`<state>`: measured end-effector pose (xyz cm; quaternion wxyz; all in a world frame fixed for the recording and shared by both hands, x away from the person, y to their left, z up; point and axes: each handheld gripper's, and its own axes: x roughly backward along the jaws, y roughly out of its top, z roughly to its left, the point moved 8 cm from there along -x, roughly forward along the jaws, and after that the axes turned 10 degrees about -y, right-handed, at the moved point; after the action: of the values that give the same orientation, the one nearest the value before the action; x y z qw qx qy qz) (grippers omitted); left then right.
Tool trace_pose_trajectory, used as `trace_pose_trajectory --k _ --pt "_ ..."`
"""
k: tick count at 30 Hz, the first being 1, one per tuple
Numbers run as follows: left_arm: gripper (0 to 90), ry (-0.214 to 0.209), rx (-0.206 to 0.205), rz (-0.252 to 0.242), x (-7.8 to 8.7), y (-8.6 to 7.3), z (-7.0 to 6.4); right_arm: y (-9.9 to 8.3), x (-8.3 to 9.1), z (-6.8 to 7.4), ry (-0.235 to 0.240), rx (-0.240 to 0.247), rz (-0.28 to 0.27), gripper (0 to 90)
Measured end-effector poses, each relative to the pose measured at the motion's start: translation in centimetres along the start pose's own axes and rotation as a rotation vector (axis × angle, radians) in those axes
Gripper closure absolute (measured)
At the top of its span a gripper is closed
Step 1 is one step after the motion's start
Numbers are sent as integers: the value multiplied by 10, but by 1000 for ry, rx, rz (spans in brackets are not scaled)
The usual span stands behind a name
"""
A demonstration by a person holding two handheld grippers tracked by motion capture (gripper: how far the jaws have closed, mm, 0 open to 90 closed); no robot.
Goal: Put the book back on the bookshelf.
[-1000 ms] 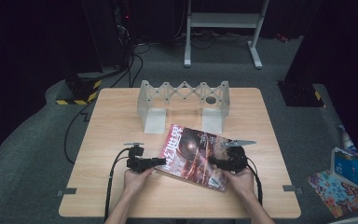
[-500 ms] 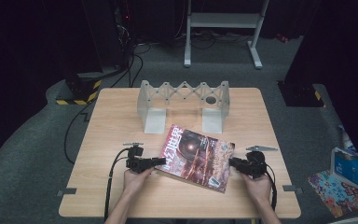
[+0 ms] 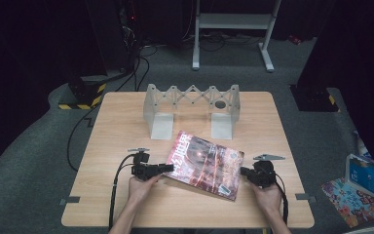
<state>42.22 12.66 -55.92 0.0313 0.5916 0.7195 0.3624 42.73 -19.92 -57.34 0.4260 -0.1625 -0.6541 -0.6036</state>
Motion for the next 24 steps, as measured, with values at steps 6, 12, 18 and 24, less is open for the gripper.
trace_pose_trajectory --k 6,12,18,24 --pt "596 -45 33 -7 -7 3 -5 1 -1 3 -2 16 -9 899" --pt "602 -44 42 -12 -8 4 -6 1 -2 5 -1 25 -17 899" --pt "609 -38 37 -2 -13 3 -9 2 -5 15 21 42 -28 899" --pt "685 -54 50 -14 -8 5 -14 4 -8 19 25 54 -40 898"
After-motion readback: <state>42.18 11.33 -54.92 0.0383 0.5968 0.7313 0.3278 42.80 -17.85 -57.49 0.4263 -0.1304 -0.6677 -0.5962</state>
